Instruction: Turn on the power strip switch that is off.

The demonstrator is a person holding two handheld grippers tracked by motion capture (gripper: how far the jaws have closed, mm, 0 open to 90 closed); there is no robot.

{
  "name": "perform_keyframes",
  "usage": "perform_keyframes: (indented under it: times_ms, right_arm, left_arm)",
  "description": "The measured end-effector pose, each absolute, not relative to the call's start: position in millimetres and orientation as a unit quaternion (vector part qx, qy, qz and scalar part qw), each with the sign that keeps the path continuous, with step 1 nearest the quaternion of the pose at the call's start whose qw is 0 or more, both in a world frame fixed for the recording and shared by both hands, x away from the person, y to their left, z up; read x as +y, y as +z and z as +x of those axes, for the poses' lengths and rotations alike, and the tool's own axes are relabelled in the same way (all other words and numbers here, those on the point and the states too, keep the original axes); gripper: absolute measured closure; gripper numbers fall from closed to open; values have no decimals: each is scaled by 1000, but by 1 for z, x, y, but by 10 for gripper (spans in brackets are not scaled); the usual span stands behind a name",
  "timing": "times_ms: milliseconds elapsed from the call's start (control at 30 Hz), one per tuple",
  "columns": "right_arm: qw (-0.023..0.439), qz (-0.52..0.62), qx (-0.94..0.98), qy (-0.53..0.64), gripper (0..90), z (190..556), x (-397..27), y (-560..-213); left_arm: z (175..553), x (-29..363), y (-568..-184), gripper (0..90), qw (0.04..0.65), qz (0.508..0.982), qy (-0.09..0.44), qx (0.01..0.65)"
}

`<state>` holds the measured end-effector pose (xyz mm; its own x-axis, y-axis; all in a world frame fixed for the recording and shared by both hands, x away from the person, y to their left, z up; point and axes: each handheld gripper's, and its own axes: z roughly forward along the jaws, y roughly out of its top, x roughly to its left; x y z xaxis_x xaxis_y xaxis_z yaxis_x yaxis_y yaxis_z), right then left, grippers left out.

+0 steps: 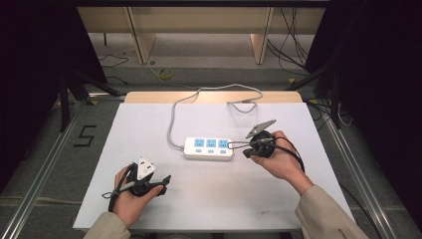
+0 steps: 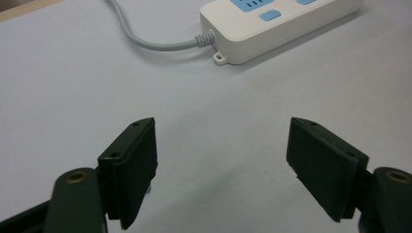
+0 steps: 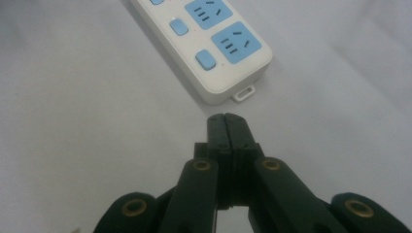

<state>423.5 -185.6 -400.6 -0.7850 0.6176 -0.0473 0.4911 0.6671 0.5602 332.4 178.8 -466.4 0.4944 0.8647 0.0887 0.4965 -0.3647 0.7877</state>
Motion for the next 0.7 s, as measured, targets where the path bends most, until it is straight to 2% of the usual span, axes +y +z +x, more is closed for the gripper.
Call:
perform_keyframes:
  times_ms: [700]
  right_arm:
    - [112, 307, 909, 260, 900, 436, -174, -398]
  left_arm:
    - [333, 178, -467, 269, 360, 786, 254, 433]
